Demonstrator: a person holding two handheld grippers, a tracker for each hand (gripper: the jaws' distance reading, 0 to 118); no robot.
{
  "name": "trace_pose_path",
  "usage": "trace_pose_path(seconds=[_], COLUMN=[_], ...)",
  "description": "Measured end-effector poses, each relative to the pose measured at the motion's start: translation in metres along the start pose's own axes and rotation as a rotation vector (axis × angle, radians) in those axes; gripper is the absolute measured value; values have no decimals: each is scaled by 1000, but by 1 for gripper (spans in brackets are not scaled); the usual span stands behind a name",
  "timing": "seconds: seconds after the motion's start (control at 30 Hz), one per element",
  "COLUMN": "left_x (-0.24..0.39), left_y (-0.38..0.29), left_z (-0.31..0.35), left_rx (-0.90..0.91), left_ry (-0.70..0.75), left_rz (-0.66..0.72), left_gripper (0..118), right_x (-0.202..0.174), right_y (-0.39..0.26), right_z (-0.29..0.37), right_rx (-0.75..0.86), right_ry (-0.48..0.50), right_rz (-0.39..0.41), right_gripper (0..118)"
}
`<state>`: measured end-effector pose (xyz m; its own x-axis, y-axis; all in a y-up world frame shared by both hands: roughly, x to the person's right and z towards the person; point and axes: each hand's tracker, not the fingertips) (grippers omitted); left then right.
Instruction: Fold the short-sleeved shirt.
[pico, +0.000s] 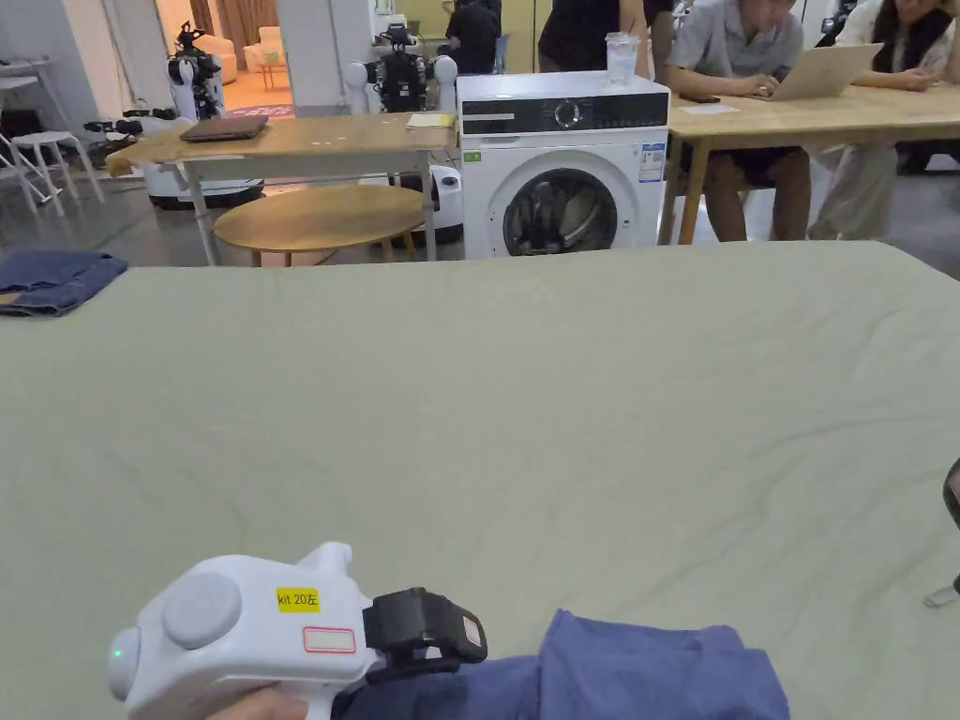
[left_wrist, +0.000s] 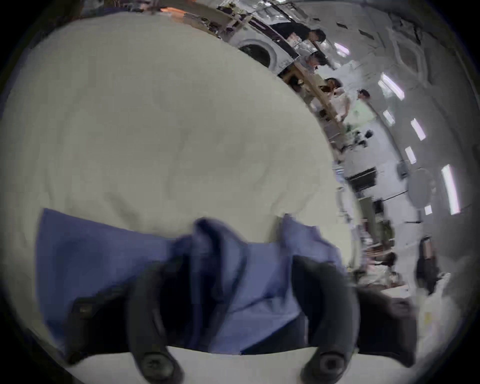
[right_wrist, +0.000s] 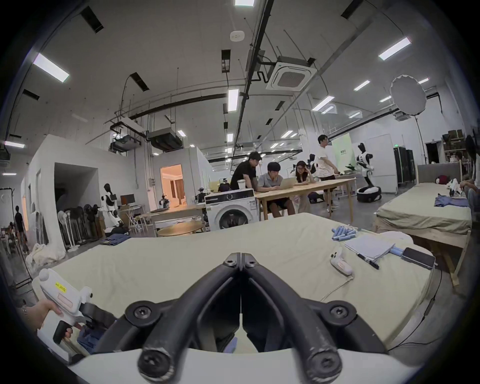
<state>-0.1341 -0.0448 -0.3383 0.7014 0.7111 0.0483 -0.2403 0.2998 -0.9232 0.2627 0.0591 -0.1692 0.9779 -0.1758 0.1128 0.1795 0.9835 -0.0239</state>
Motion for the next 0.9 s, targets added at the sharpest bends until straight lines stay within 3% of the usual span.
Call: trace_pose_path(seconds=[0.13, 0.2, 0.23, 0.27, 0.3, 0.33, 0.37, 0.4, 0.53, 0.77, 0.9], left_x=[10, 10, 10, 18, 20, 19, 12, 7, 8, 41, 41], left_y=[-2, -6, -9, -18, -24, -30, -36, -39, -73, -106, -95], left_z=[46, 70, 80, 85, 83, 76, 63, 53, 21, -41, -28], left_rx=[149, 277, 333, 392, 423, 431, 396, 368, 261, 125, 96], left_ry=[-141, -64, 26, 205, 333, 500, 629, 634, 391, 309, 76], left_rz=[-15, -92, -152, -259, -339, -416, -457, -476, -410, -520, -410], left_gripper=[89, 84, 72, 53, 16, 0, 0, 0, 0, 0, 0], right_x=[9, 12, 12, 12, 12, 11, 10, 9, 5, 9, 14], right_y=[-3, -4, -5, -5, -6, -6, -6, -7, -9, -6, -3], right_z=[1, 0, 0, 0, -1, -1, -1, -1, 2, 9, 12], right_rx=[-9, -11, -13, -13, -13, -14, -15, -17, -25, -25, -19], right_ry=[-19, -21, -22, -22, -20, -17, -12, -9, 4, -11, -29], right_rz=[-14, -27, -31, -36, -40, -44, -46, -45, -34, -22, -27], right_gripper=[0, 0, 0, 0, 0, 0, 0, 0, 0, 0, 0])
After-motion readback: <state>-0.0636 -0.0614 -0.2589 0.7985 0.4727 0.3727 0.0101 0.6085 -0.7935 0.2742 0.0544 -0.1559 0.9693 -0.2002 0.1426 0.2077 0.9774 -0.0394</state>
